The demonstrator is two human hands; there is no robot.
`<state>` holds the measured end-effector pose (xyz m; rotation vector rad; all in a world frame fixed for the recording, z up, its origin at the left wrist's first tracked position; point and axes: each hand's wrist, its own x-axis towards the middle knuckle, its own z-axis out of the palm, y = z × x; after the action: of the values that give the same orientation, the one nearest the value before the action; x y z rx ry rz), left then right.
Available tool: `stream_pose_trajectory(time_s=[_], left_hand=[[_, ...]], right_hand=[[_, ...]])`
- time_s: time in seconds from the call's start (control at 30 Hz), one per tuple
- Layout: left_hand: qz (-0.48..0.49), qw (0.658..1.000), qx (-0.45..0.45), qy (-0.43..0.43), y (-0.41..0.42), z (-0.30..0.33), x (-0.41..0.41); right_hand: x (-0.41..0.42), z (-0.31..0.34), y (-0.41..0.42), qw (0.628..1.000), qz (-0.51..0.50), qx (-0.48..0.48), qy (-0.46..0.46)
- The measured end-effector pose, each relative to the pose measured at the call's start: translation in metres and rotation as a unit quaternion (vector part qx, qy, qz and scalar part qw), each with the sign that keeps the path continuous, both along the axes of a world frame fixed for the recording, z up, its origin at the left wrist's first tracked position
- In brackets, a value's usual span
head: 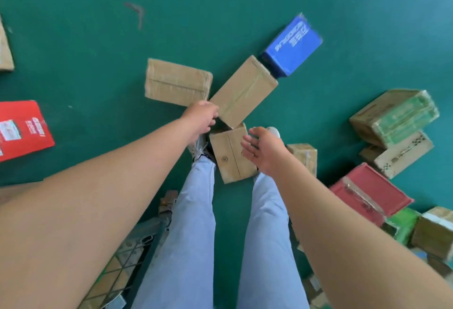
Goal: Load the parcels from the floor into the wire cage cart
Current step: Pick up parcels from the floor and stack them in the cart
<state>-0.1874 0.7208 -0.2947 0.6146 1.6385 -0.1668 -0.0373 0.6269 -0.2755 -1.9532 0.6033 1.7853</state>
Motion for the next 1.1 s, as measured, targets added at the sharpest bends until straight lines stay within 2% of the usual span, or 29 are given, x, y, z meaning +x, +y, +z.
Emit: stream_pose_trajectory(time_s=[0.17, 0.3, 0.47, 0.6, 0.73, 0.83, 0.97, 1.1], left_hand=[[-0.007, 0.999, -0.032, 0.021, -0.01, -0.129, 0.013], [-0.118, 0.991, 0.0, 0.059, -0.017, -0.205, 0.015], [-0.212, 0.973, 0.032, 0.087, -0.016, -0.283, 0.022], [-0.26, 0.953, 0.033, 0.152, -0.017, -0.322, 0.034], [-0.236, 0.952, 0.055, 0.186, -0.007, -0.318, 0.04], [-0.224, 0.958, 0.086, 0.159, 0.0, -0.289, 0.041], [-0.18, 0.972, 0.108, 0.105, 0.007, -0.214, 0.052], [-0.128, 0.985, 0.092, 0.068, 0.015, -0.117, 0.067]], right_hand=[[0.008, -0.13, 0.004, 0.998, 0.041, -0.035, -0.01], [0.009, -0.212, 0.006, 0.996, 0.067, -0.062, -0.004], [0.006, -0.289, 0.008, 0.994, 0.075, -0.081, -0.006], [-0.006, -0.327, 0.005, 0.993, 0.07, -0.09, 0.019], [-0.013, -0.332, -0.003, 0.994, 0.08, -0.08, 0.006], [-0.006, -0.307, -0.01, 0.994, 0.083, -0.07, -0.022], [0.008, -0.236, -0.019, 0.995, 0.074, -0.058, -0.026], [0.025, -0.14, -0.016, 0.999, -0.017, -0.04, -0.02]])
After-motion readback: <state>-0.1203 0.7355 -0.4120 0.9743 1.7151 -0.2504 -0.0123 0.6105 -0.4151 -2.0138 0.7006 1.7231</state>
